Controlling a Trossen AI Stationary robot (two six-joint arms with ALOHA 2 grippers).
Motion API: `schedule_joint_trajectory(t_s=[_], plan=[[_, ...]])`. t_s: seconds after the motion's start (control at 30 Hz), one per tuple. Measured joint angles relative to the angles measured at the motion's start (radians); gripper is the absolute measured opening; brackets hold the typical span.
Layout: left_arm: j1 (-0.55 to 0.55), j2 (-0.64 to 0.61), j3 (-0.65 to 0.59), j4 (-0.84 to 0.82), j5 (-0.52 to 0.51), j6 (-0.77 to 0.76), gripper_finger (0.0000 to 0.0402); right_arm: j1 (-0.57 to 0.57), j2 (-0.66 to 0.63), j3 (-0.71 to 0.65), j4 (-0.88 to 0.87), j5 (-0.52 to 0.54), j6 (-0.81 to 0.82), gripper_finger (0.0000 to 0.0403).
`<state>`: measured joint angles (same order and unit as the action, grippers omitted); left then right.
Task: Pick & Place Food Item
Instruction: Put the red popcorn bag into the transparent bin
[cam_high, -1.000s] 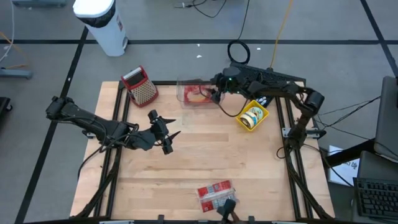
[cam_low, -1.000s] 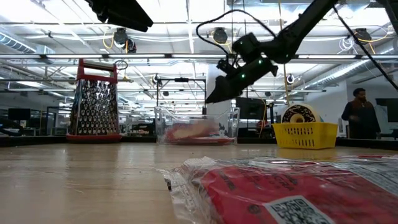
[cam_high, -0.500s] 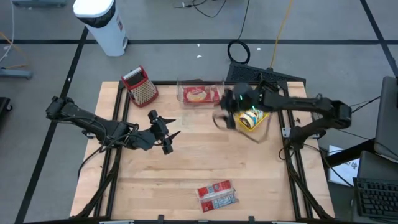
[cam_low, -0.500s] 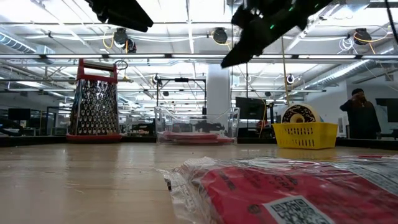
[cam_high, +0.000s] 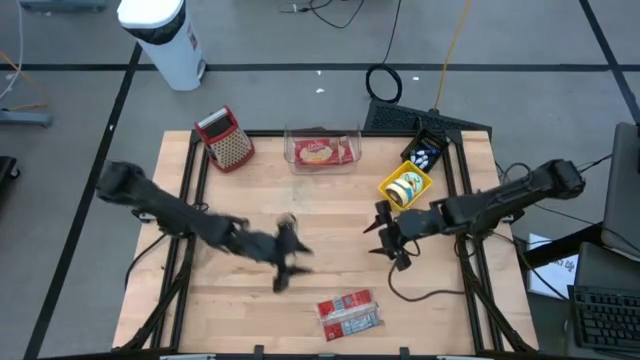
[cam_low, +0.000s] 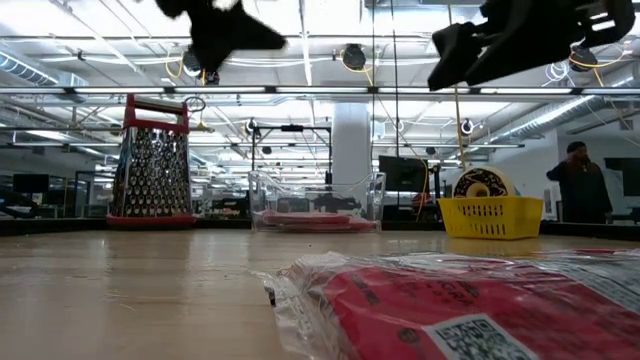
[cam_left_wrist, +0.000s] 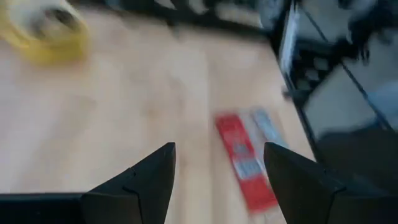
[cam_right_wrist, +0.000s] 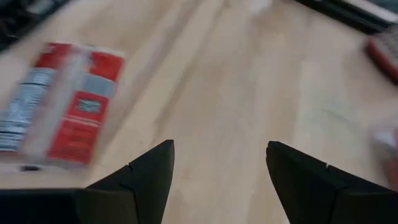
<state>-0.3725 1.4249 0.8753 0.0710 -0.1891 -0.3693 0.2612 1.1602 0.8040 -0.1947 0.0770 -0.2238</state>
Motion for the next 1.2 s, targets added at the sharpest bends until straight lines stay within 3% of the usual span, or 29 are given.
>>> schedule_joint_trajectory(t_s=[0.1,0.23,0.43,0.53,0.8,0.97,1.2], plan=[[-0.033,0.185,0.025,0.087,0.025,-0.044,0.0246,0.031,-0.031,-0.008,0.004,0.079,0.030,0.0242],[-0.082,0.385,0.149,0.094,0.024,-0.069,0.0246,0.044,-0.069,-0.010,-0.001,0.079,0.044,0.0242],[-0.175,0.611,0.408,0.043,0.022,0.089,0.0246,0.041,-0.113,-0.011,0.001,0.083,0.042,0.0242],[-0.172,0.649,0.469,-0.021,0.066,0.065,0.0246,0.041,-0.131,-0.010,-0.001,0.083,0.039,0.0242],[-0.126,0.657,0.462,-0.187,0.093,0.022,0.0246,0.035,-0.154,-0.010,0.011,0.085,0.023,0.0242],[-0.122,0.679,0.461,-0.180,0.166,0.011,0.0246,0.035,-0.163,-0.010,0.016,0.085,0.020,0.0242],[-0.143,0.716,0.466,-0.223,0.035,-0.023,0.0244,0.035,-0.164,-0.010,0.017,0.085,0.012,0.0242]])
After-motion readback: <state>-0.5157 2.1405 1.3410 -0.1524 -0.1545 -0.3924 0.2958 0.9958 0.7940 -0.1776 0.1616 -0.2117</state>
